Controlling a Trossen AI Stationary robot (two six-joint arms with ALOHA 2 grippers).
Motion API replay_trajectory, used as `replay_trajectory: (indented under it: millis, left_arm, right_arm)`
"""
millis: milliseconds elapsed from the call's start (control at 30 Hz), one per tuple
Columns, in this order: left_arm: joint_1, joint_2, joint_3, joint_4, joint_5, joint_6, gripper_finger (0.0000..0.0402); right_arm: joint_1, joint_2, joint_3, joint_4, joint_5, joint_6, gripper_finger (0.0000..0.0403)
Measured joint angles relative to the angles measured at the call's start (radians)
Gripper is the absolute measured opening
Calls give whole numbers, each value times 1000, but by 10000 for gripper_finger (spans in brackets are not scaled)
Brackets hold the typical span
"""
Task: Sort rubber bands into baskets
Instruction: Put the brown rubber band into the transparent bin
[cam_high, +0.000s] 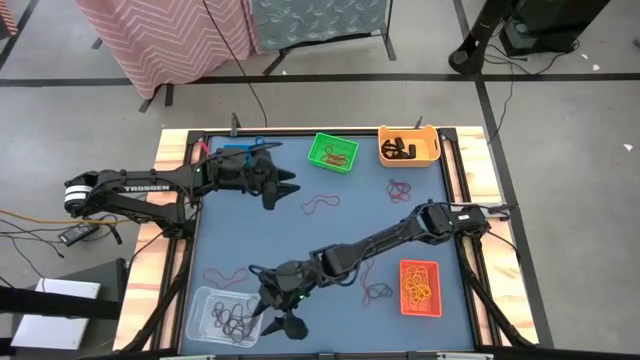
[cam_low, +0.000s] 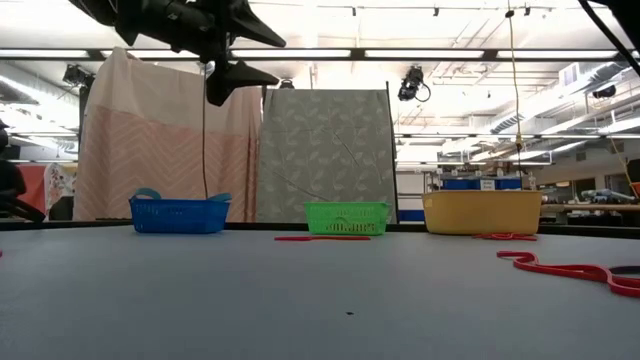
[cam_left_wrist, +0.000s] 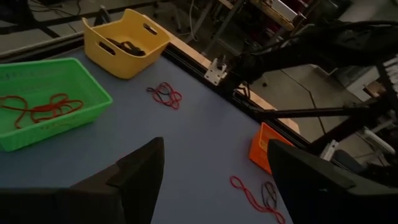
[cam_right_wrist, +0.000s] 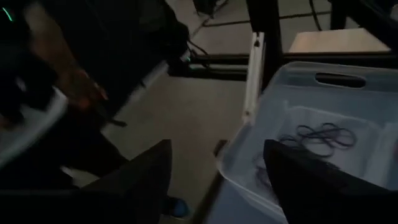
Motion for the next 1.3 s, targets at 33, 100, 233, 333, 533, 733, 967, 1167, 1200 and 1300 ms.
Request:
replay_trajectory:
  millis: [33, 100, 233, 333, 533, 733, 967, 1167, 1200, 1300]
  left_arm:
    - [0, 0, 0, 0, -11, 0, 286]
    - [0, 0, 0, 0, -16, 0, 286]
    - [0, 0, 0, 0, -17, -2, 286]
    - [0, 0, 0, -1, -17, -2, 286]
    - [0, 0, 0, -4, -17, 9, 286]
    - [0, 0, 0, -13, -17, 11, 286]
    - [0, 0, 0, -48, -12, 35, 286]
    - [0, 0, 0, -58, -7, 34, 286]
    - [0, 0, 0, -53, -7, 32, 286]
    - [0, 0, 0, -52, -6, 29, 286]
  right_arm:
    - [0, 0, 0, -16, 12, -36, 263]
    - [-2, 1, 0, -38, 32, -85, 260]
    - [-14, -16, 0, -72, 38, -94, 259]
    - [-21, -72, 0, -205, 59, -134, 258]
    - [-26, -223, 1, -658, 233, -245, 252]
    - [12, -331, -33, -1132, 276, -138, 247]
    - [185, -510, -402, -1184, 277, 103, 244]
    - [253, -587, -655, -885, 335, 263, 237]
    - [250, -574, -672, -875, 334, 267, 235]
    - [241, -512, -703, -886, 340, 262, 227]
